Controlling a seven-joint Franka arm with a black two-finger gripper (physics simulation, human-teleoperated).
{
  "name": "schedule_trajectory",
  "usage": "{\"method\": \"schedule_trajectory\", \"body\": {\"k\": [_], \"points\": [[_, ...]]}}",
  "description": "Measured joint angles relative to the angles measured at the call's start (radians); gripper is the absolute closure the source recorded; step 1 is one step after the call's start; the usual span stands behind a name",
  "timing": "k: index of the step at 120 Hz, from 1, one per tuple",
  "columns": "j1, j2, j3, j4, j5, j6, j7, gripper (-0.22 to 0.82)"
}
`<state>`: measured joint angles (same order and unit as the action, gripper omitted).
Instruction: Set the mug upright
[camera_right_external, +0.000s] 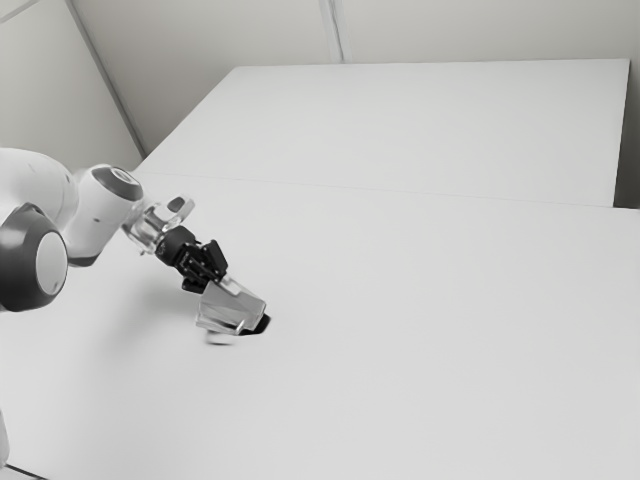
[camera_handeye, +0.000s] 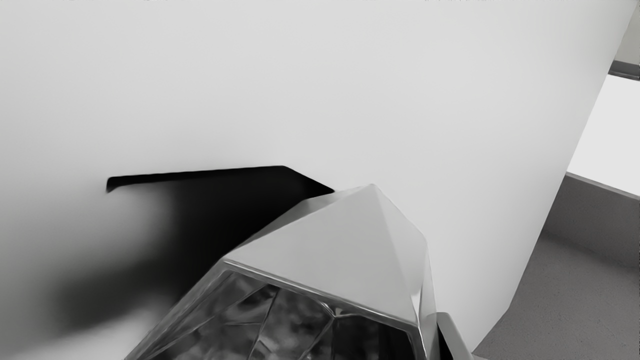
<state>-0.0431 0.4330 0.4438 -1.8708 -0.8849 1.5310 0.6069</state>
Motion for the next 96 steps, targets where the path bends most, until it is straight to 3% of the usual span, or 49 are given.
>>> {"method": "schedule_trajectory", "body": {"k": [40,72,96], "points": [[-0.007,-0.08,-0.012,-0.031,-0.017,0.031,-0.014,0.75],[-0.132,-0.212,-0.034,-0.072,0.245,0.327,-0.206,0.75],[-0.229,-0.288,-0.029,-0.123,0.473,0.43,-0.474,0.75]]}}
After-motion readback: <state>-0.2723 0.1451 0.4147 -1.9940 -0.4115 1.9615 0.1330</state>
